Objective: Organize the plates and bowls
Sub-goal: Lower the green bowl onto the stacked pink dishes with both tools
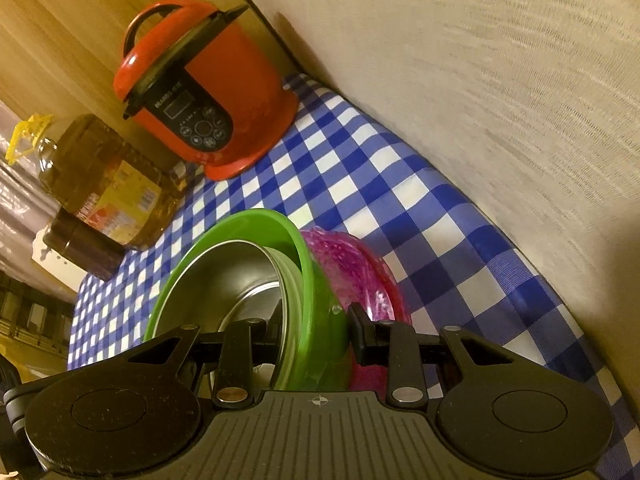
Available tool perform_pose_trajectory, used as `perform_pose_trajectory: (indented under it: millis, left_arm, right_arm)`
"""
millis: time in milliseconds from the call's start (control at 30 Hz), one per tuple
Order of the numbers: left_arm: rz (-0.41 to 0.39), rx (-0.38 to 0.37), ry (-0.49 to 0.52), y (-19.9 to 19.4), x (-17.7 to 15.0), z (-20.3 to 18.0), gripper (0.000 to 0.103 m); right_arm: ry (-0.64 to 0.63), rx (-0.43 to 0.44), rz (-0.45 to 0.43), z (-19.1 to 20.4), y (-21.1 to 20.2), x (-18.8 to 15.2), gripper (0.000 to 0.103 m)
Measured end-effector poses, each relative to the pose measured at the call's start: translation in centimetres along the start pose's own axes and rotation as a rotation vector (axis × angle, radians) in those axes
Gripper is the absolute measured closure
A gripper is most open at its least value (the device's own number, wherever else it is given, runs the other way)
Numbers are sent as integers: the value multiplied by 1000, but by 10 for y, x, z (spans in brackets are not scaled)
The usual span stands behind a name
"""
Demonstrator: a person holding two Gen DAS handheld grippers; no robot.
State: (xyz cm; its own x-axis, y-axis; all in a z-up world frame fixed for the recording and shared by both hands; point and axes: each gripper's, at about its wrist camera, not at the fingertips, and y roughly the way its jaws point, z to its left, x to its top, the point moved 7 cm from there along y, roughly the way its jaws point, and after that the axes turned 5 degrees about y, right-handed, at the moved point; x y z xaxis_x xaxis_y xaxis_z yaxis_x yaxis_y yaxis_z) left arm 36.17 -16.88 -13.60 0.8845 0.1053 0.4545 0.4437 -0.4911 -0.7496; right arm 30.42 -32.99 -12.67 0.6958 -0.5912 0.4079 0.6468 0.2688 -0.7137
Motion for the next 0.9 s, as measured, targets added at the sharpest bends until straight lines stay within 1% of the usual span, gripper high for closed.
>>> perform_pose_trajectory:
  millis: [500,767,900]
  left_arm:
    - [7,25,31,14,-2,10,75]
    - [-1,35,54,16,-1,8,75]
    - [-26,53,77,13,-1,6,76]
  right_arm:
    - [-16,4,16,-4,16,-3,72]
    - [-22,11,14,-4,16,-3,72]
    - [-36,5,16,-4,15,-3,72]
